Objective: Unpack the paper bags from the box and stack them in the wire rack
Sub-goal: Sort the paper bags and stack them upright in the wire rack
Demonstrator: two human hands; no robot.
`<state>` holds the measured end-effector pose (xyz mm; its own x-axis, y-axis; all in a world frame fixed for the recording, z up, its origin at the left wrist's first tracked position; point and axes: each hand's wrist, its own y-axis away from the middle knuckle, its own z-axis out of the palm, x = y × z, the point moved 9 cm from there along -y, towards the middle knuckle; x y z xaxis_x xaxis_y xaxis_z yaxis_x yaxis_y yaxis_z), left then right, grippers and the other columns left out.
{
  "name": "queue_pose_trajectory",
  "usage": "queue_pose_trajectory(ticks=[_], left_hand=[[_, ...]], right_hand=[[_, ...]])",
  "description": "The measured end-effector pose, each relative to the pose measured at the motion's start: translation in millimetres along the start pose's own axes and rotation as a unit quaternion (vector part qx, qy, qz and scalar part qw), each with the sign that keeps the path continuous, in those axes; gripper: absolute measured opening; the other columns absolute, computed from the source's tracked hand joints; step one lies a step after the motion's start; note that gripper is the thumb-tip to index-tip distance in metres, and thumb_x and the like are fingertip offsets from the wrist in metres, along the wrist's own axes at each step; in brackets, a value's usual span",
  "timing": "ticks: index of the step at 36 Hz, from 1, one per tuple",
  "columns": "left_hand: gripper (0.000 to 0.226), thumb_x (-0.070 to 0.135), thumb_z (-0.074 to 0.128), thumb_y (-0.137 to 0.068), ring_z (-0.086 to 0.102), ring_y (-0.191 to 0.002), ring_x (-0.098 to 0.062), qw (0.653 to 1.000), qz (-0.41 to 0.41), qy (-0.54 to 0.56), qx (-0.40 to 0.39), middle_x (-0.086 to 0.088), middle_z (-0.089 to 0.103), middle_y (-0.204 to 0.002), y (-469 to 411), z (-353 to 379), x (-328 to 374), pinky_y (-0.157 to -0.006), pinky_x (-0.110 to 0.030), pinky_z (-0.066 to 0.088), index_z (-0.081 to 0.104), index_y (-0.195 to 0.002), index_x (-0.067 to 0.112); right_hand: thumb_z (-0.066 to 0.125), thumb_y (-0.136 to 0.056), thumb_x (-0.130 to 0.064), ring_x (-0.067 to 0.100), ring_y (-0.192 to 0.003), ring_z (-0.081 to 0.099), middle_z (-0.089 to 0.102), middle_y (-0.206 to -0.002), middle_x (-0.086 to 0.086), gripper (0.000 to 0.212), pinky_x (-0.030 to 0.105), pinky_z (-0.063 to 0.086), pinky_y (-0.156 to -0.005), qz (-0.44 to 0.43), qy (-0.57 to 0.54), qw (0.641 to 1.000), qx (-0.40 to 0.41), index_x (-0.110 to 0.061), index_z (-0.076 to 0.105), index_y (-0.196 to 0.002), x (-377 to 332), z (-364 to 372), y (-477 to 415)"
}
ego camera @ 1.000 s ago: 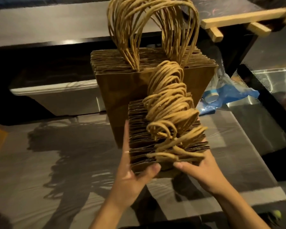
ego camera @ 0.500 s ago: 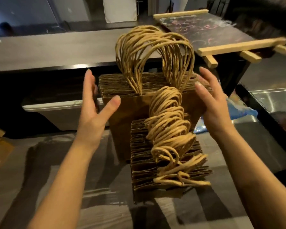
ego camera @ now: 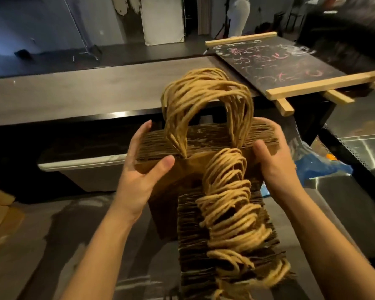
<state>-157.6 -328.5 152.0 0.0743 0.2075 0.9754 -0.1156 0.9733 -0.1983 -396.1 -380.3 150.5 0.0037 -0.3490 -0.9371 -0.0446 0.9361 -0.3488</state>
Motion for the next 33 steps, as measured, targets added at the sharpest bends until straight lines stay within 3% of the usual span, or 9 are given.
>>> queue_pose_trajectory(ticks=[3,7,9,15,18,22,25,30,33], left_hand=[[0.104,0.053,0.086,-0.051,0.058,-0.115,-0.015,0.999,0.000,-0.020,0.025,0.003,0.061,-0.123,0,-9,-9,-0.093,-0.033,0.050,0.038,-0.139,0.027],[0.118,0.056,0.087,-0.041,0.063,-0.106,-0.009,0.998,-0.028,-0.046,0.041,0.007,0.069,-0.108,5,-8,-23,-0.090,-0.024,0.052,0.042,-0.137,0.004],[0.107,0.047,0.083,-0.045,0.064,-0.104,-0.008,0.997,-0.032,-0.052,0.050,0.009,0.071,-0.103,6,-9,-25,-0.087,-0.022,0.052,0.044,-0.134,0.004],[0.126,0.069,0.082,-0.032,0.064,-0.103,-0.005,0.993,-0.043,-0.063,0.086,0.011,0.069,-0.105,8,-18,-20,-0.083,-0.019,0.052,0.042,-0.136,0.011],[0.105,0.042,0.088,-0.048,0.063,-0.094,0.005,0.991,-0.062,-0.089,0.077,0.010,0.064,-0.105,15,-13,-33,-0.074,-0.009,0.049,0.040,-0.136,0.011],[0.066,0.013,0.067,-0.078,0.055,-0.076,0.006,0.984,-0.141,-0.070,0.088,0.016,0.054,-0.094,31,-12,-59,-0.054,-0.001,0.043,0.036,-0.136,0.020],[0.054,0.019,0.062,-0.080,0.060,-0.074,0.001,0.979,-0.178,-0.042,0.086,0.011,0.059,-0.093,33,-11,-67,-0.053,-0.005,0.046,0.039,-0.128,0.024],[0.054,0.038,0.059,-0.062,0.065,-0.094,-0.002,0.988,-0.151,-0.013,0.038,0.012,0.068,-0.100,31,-5,-54,-0.076,-0.016,0.050,0.051,-0.115,0.027],[0.045,0.038,0.065,-0.064,0.066,-0.082,0.006,0.989,-0.143,-0.006,0.031,0.016,0.069,-0.091,32,-5,-49,-0.066,-0.010,0.050,0.053,-0.106,0.030]], right_hand=[[0.068,-0.051,-0.077,-0.011,-0.098,0.057,0.058,-0.107,-0.018,0.081,0.006,0.042,-0.081,0.005,0.023,1.000,-0.008,-0.038,0.041,-0.117,9,1,6],[0.076,-0.049,-0.053,-0.005,-0.097,0.060,0.063,-0.101,-0.021,0.071,0.019,0.045,-0.085,0.035,0.005,0.999,-0.009,-0.045,0.043,-0.112,22,2,9],[0.076,-0.048,-0.052,-0.005,-0.093,0.061,0.066,-0.095,-0.025,0.068,0.019,0.046,-0.082,0.038,-0.005,0.999,-0.007,-0.040,0.046,-0.108,19,2,8],[0.078,-0.041,-0.069,-0.007,-0.090,0.062,0.067,-0.091,-0.027,0.083,0.009,0.047,-0.073,0.038,-0.010,0.999,-0.018,-0.031,0.048,-0.109,12,3,5],[0.075,-0.047,-0.057,-0.008,-0.092,0.061,0.064,-0.098,-0.019,0.083,0.009,0.047,-0.075,0.052,0.002,0.999,-0.011,-0.026,0.047,-0.119,25,1,10],[0.071,-0.052,-0.050,-0.016,-0.085,0.059,0.058,-0.105,-0.019,0.065,0.002,0.044,-0.067,0.079,0.002,0.997,-0.003,-0.036,0.046,-0.110,36,-2,25],[0.078,-0.064,-0.038,-0.017,-0.082,0.059,0.056,-0.105,-0.018,0.067,0.002,0.044,-0.066,0.107,-0.028,0.994,-0.011,-0.033,0.041,-0.119,42,1,29],[0.078,-0.055,-0.064,0.010,-0.108,0.062,0.066,-0.114,-0.011,0.087,0.021,0.051,-0.084,0.088,-0.100,0.990,-0.044,-0.032,0.043,-0.128,25,5,17],[0.075,-0.058,-0.066,0.012,-0.116,0.058,0.059,-0.125,-0.008,0.091,0.024,0.051,-0.088,0.081,-0.088,0.991,-0.056,-0.036,0.036,-0.135,20,3,12]])
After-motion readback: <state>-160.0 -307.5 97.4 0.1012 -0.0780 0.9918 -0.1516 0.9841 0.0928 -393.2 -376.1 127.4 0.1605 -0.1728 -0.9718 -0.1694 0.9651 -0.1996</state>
